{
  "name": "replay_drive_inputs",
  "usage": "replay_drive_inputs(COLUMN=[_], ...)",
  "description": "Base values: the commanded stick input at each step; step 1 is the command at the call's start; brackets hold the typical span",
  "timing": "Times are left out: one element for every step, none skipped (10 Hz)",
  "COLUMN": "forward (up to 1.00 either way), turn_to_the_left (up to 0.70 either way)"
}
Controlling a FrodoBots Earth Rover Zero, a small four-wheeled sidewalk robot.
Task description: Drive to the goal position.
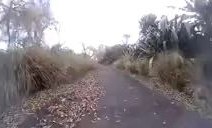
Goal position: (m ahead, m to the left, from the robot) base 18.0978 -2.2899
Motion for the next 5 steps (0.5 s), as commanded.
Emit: replay_drive_inputs(forward=[0.70,0.70,0.70,0.70,0.70], turn_to_the_left=[0.00,0.00,0.00,0.00,0.00])
